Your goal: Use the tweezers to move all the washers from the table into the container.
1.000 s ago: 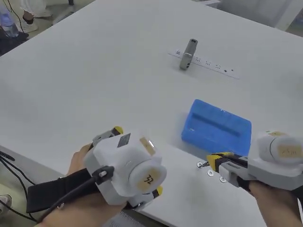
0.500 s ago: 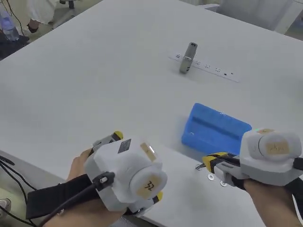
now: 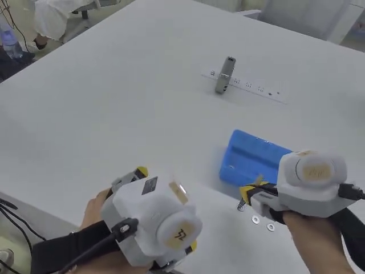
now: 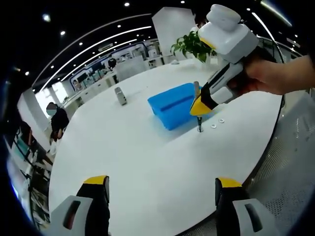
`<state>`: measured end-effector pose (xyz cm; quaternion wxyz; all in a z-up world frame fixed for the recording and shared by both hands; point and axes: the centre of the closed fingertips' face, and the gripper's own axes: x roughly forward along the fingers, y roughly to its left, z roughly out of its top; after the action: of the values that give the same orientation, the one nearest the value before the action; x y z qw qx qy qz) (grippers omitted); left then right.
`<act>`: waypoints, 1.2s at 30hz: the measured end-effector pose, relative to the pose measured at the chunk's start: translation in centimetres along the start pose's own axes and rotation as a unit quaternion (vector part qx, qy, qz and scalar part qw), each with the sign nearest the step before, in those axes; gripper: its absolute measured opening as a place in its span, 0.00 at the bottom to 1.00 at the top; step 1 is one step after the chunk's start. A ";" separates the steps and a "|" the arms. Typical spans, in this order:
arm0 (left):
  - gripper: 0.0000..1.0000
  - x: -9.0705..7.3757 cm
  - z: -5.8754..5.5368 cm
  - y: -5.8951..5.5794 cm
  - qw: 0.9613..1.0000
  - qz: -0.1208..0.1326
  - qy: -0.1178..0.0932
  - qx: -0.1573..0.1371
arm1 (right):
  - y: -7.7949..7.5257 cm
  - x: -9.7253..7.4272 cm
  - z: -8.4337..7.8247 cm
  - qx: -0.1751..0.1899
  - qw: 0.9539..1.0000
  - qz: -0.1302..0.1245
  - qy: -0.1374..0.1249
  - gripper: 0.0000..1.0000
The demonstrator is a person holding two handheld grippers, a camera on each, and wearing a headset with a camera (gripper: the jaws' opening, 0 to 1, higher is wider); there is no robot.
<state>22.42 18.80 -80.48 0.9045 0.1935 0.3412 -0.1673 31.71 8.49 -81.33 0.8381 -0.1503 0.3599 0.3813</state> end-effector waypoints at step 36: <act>0.91 0.1 -0.3 -0.4 1.000 -0.009 0.009 0.009 | -5.6 -1.8 7.2 0.019 0.995 -0.038 -0.085 0.01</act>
<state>22.13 18.59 -80.85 0.8981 0.2005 0.3493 -0.1769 38.62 7.64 -75.15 0.8824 -0.1153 0.2885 0.3533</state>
